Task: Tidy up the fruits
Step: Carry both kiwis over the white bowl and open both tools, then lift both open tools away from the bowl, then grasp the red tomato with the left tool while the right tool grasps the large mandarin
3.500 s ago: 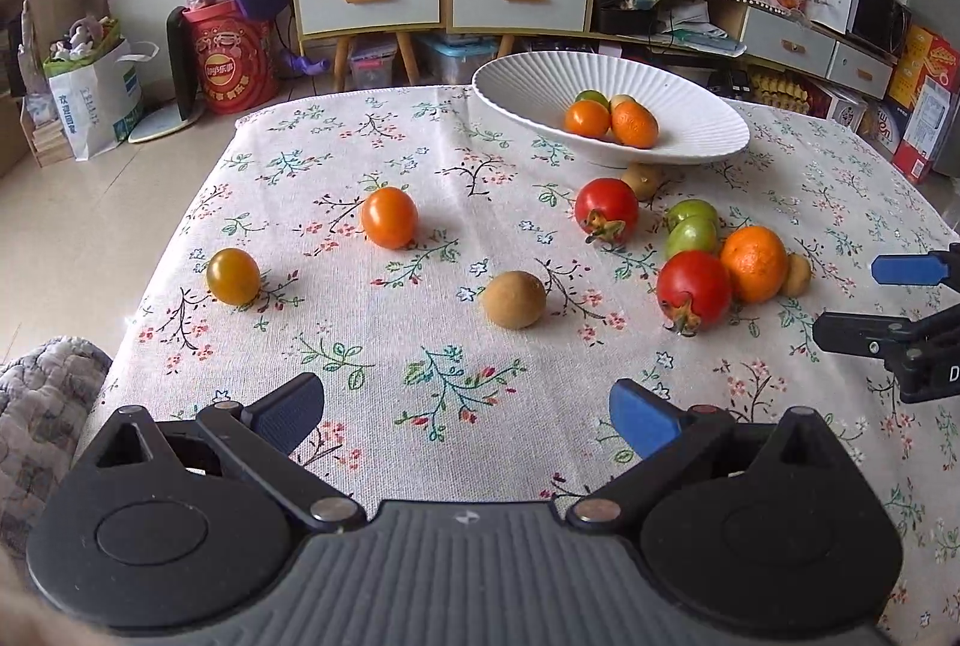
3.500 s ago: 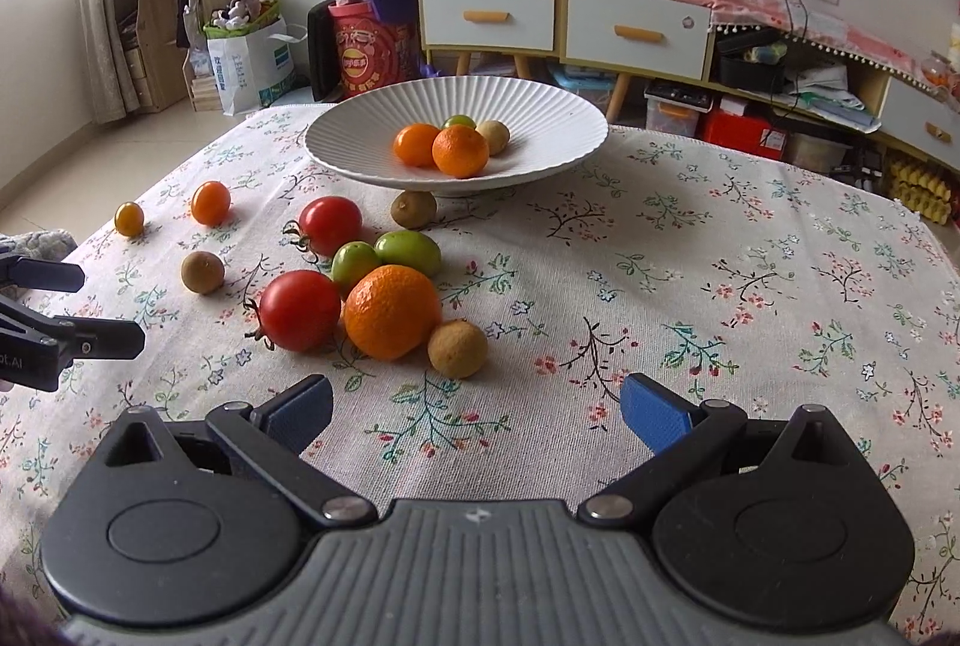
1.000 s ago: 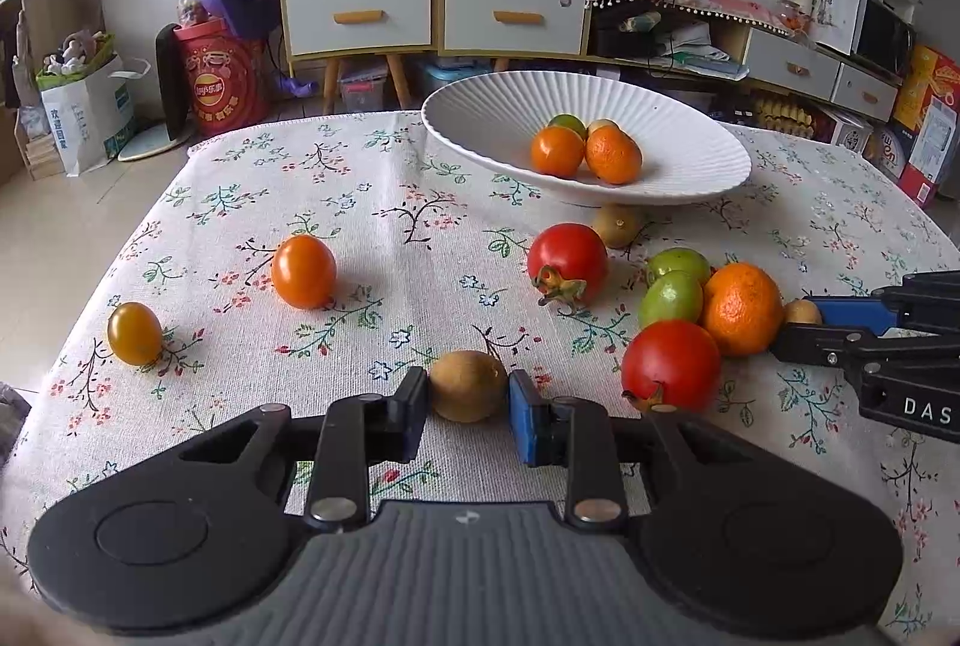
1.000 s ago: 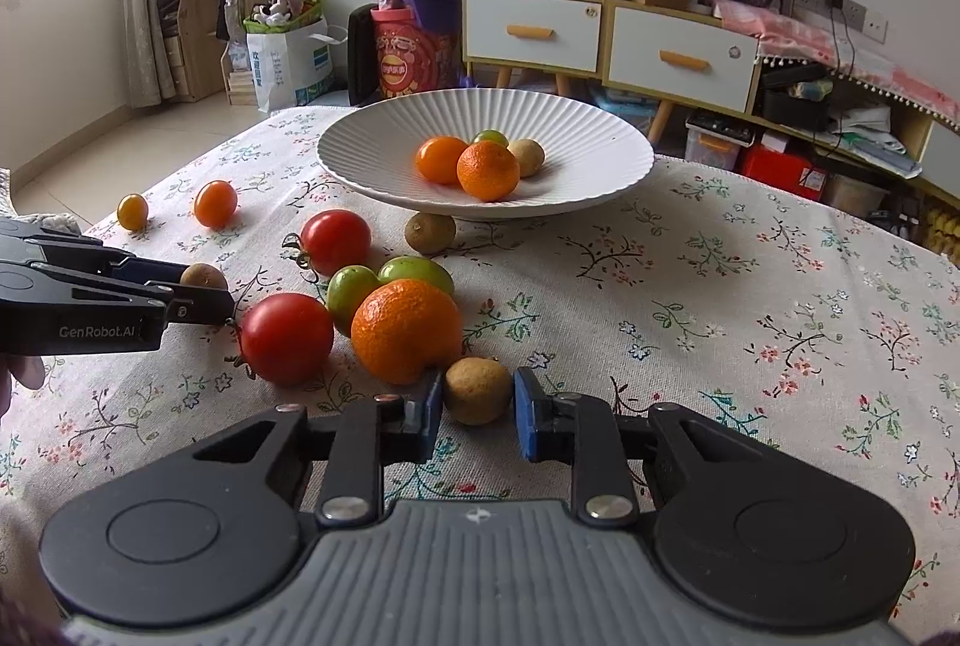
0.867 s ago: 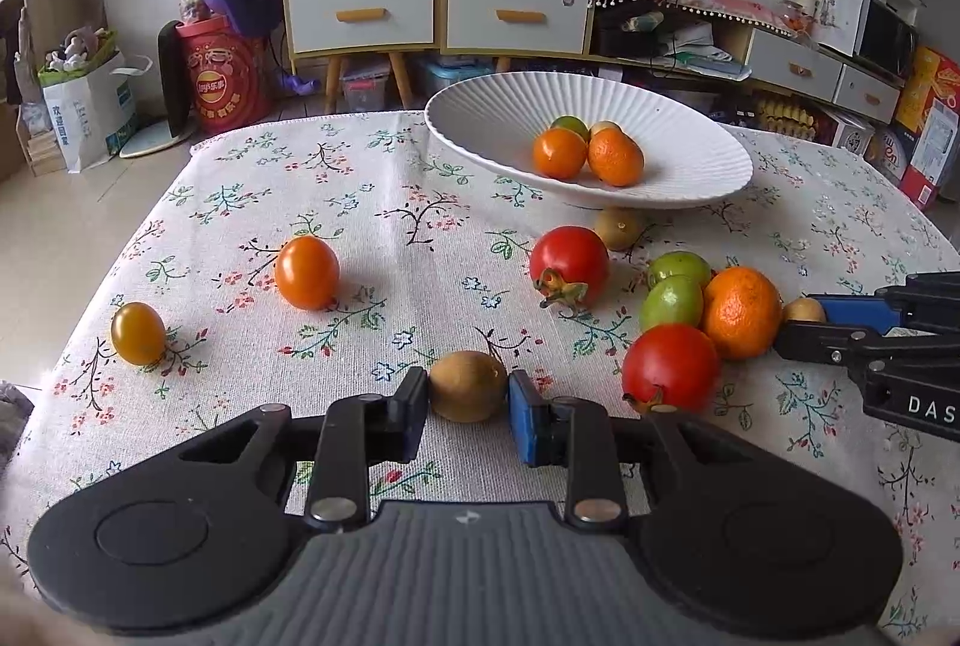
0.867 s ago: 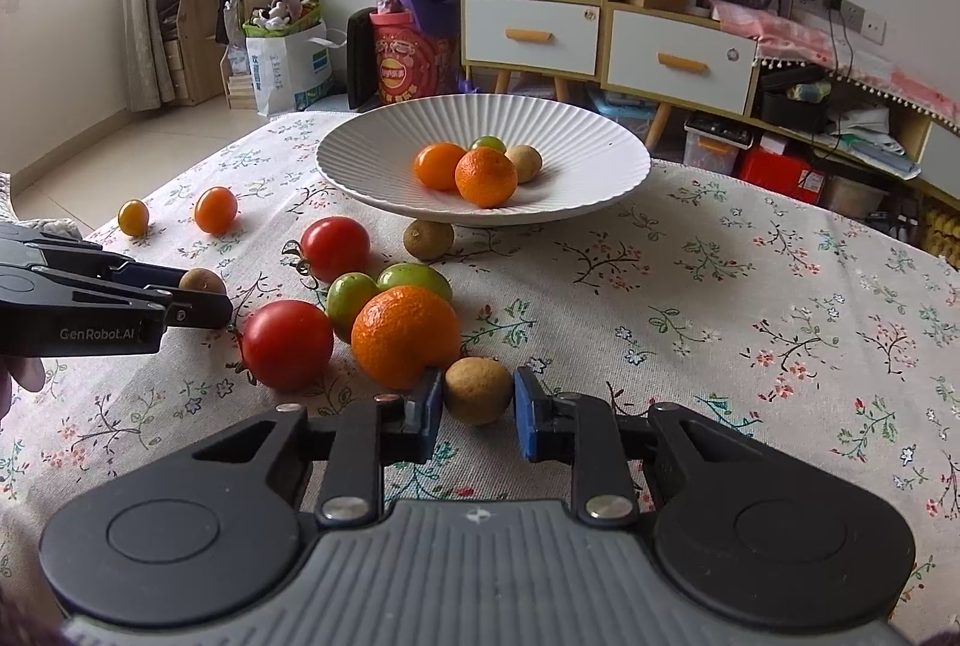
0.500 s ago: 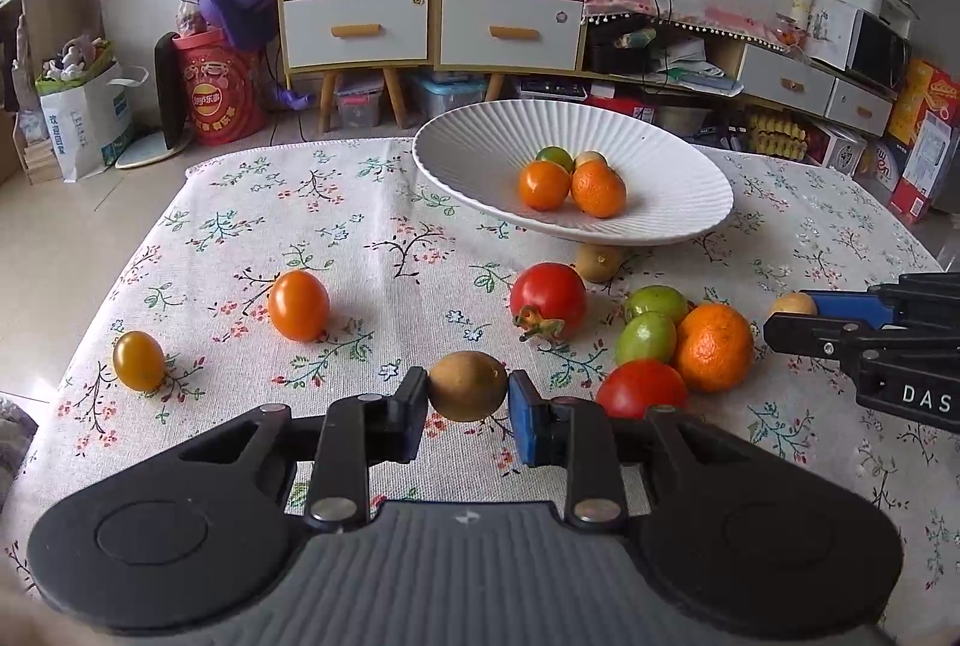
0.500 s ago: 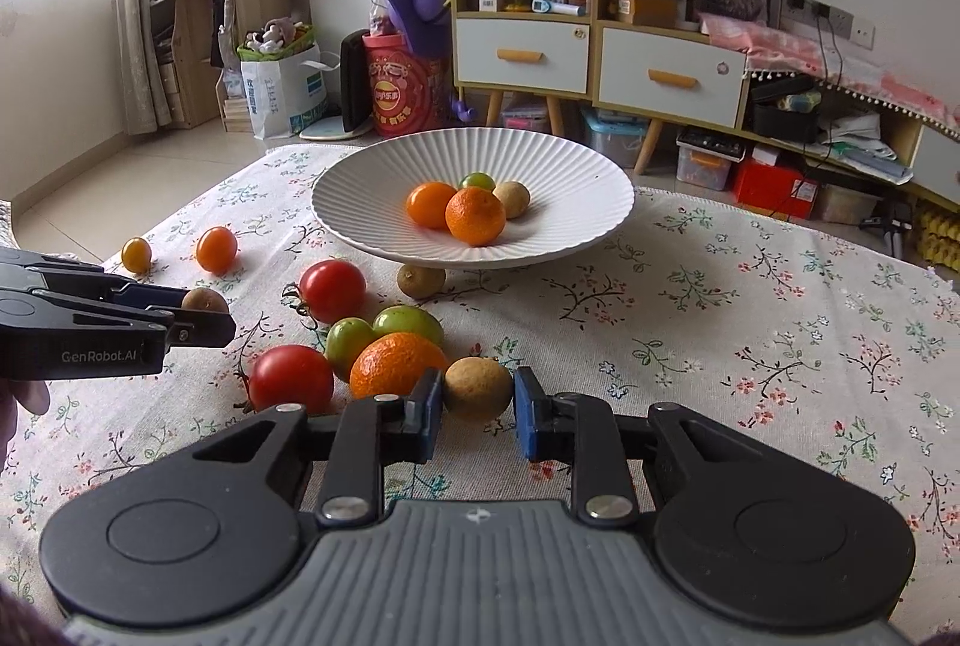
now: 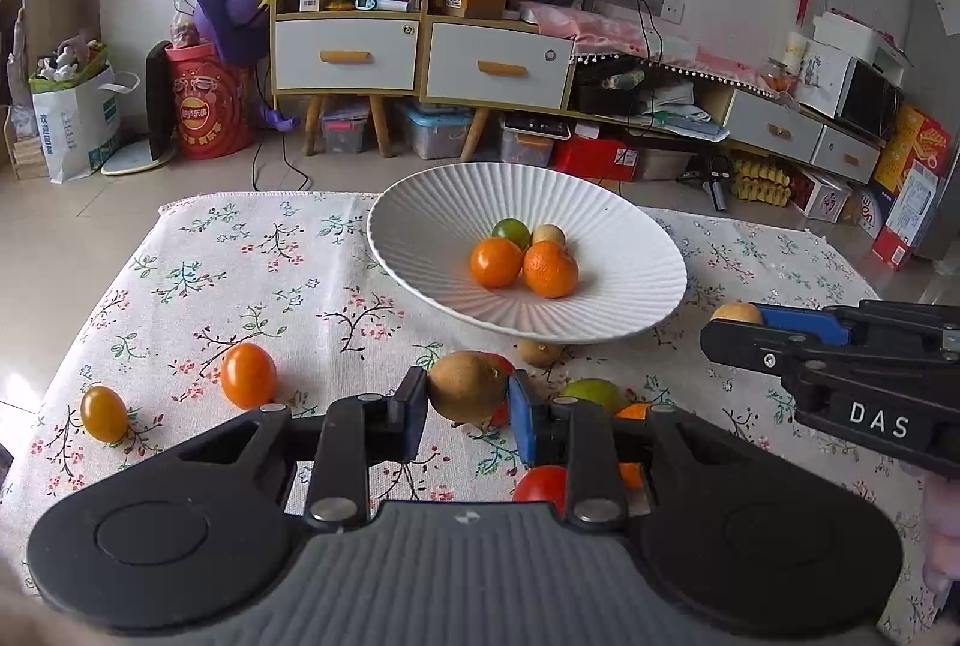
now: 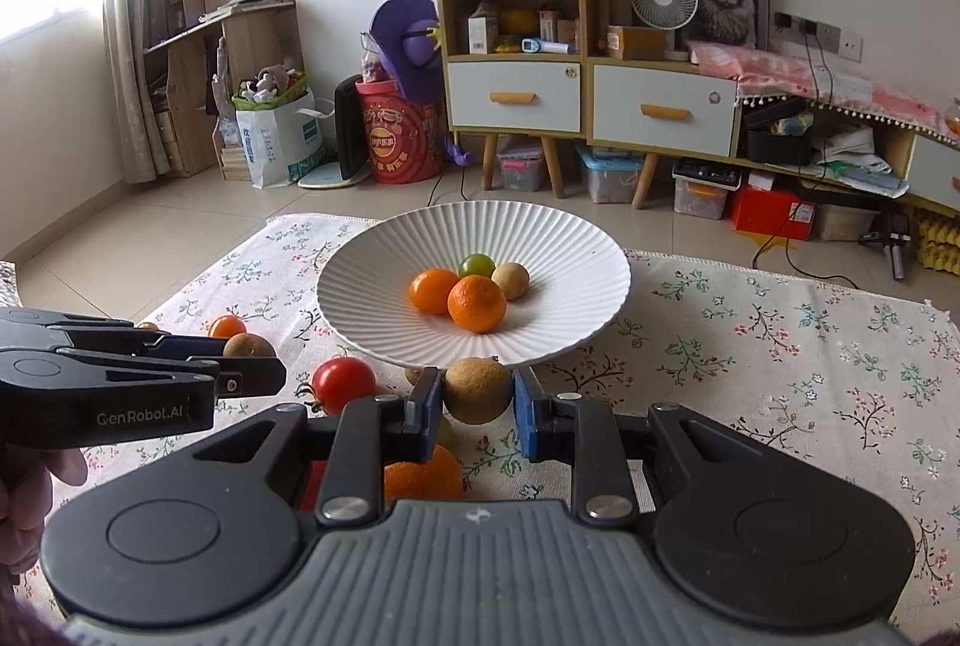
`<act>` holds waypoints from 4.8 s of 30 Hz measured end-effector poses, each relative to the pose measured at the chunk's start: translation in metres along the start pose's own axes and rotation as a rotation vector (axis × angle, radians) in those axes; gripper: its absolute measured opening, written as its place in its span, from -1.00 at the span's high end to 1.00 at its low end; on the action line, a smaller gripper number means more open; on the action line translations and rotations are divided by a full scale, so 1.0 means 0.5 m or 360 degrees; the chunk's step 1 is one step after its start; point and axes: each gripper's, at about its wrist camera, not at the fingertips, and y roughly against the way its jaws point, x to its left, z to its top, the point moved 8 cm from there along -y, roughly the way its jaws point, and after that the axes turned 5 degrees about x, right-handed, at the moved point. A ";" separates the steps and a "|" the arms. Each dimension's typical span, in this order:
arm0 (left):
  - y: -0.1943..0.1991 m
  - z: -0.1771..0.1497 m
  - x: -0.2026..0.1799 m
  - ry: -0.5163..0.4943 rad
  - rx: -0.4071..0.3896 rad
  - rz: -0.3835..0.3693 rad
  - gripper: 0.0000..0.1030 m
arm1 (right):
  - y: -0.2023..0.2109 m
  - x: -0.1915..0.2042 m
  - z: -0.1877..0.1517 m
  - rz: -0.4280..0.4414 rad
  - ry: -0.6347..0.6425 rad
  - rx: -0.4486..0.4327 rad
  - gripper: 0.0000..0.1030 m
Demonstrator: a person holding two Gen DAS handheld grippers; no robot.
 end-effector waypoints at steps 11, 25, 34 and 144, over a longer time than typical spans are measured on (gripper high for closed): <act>-0.043 0.044 -0.033 0.0036 0.0024 -0.0068 0.44 | -0.034 -0.027 0.042 0.0009 -0.0208 0.0008 0.56; -0.099 0.058 -0.052 -0.0037 0.0073 -0.0033 0.44 | -0.102 -0.059 0.058 0.0078 -0.0288 0.0109 0.56; -0.133 0.061 -0.060 -0.0074 0.0109 -0.0026 0.44 | -0.133 -0.061 0.064 0.0146 -0.0240 0.0157 0.56; -0.037 -0.132 -0.024 -0.0398 0.0224 -0.0017 -0.97 | -0.023 0.000 -0.117 -0.0076 0.0086 0.0362 -0.91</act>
